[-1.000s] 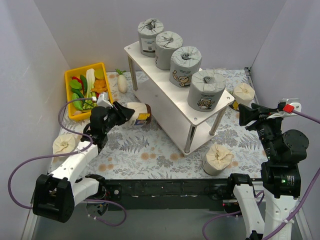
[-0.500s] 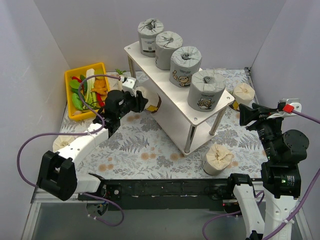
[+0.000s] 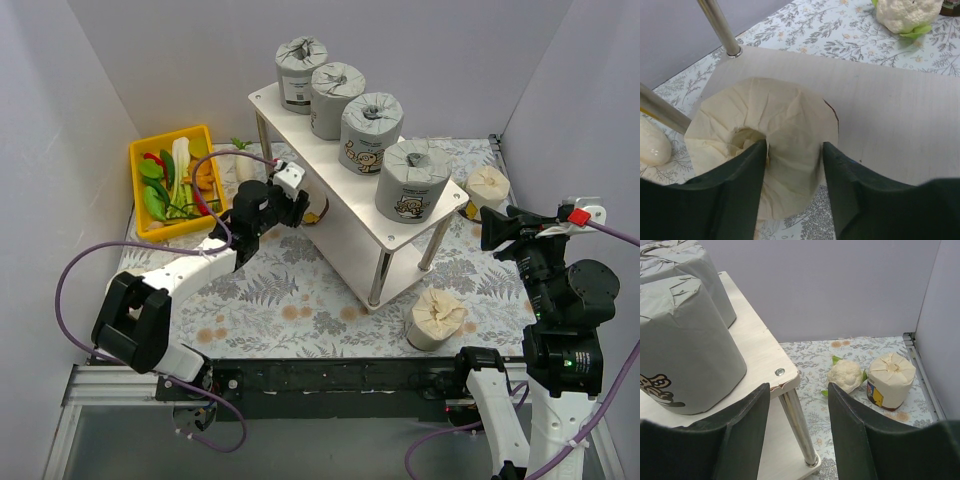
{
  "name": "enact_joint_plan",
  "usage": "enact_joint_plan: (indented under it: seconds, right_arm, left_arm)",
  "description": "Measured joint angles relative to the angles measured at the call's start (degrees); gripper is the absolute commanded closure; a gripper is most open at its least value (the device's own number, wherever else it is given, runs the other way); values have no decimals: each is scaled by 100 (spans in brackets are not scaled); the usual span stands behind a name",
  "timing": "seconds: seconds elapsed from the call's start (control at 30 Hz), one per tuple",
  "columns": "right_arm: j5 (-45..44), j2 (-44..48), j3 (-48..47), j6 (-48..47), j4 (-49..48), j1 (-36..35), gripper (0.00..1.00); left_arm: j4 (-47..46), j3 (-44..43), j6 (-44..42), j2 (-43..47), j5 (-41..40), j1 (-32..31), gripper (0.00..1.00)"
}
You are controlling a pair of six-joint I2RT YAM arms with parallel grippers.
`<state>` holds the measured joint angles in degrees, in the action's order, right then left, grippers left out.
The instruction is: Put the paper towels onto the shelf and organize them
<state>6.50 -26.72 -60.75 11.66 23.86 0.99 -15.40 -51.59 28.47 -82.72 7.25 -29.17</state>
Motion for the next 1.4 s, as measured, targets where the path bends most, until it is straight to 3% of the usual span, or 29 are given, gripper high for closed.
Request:
enact_joint_plan:
  seconds: [0.07, 0.3, 0.5, 0.63, 0.8, 0.97, 1.4]
  right_arm:
    - [0, 0, 0, 2, 0, -2, 43]
    - [0, 0, 0, 9, 0, 0, 43]
    - [2, 0, 0, 9, 0, -2, 43]
    - [4, 0, 0, 9, -4, -2, 43]
    - [4, 0, 0, 7, -4, -2, 43]
    - [-37, 0, 0, -4, -4, -2, 43]
    - [-57, 0, 2, -7, -7, -2, 43]
  left_arm:
    - [-142, -37, -79, -57, -90, -4, 29]
    - [-527, -216, 160, 33, -341, -4, 22]
    - [-634, 79, 1270, 702, -730, -4, 16]
    - [-831, 573, 2017, 986, -859, -11, 19]
    - [-881, 778, 2339, 402, -949, -216, 24]
    - [-1075, 826, 2321, -31, -743, -474, 37]
    - [-1781, 459, 2614, -1283, -649, -848, 32]
